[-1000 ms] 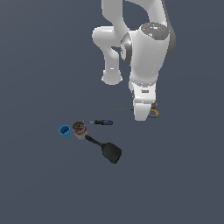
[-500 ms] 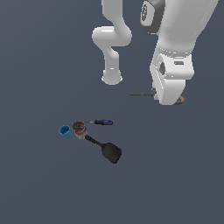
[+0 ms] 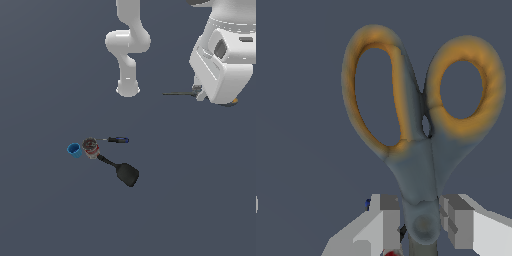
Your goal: Pick up a designated object from a clutter of objects.
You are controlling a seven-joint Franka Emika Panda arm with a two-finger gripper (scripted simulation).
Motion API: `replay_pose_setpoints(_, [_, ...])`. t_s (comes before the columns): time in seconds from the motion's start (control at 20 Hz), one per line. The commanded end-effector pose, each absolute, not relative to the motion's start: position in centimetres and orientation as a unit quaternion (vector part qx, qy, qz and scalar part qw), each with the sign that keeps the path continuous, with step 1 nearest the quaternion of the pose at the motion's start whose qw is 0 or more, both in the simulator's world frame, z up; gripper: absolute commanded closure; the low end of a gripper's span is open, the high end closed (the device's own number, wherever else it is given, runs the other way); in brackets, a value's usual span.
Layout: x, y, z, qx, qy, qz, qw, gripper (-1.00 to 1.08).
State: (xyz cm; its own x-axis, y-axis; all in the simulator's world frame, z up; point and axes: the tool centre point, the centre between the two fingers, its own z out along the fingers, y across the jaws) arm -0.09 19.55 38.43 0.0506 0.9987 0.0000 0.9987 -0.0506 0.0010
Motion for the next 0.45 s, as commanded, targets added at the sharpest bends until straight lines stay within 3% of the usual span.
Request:
replay_pose_setpoints(0.0, [0.07, 20.07, 39.32, 0.725, 0.689, 0.000, 0.000, 1.08])
replay_pose_setpoints(0.4, [0.34, 20.67, 40.29, 0.725, 0.689, 0.000, 0.000, 1.08])
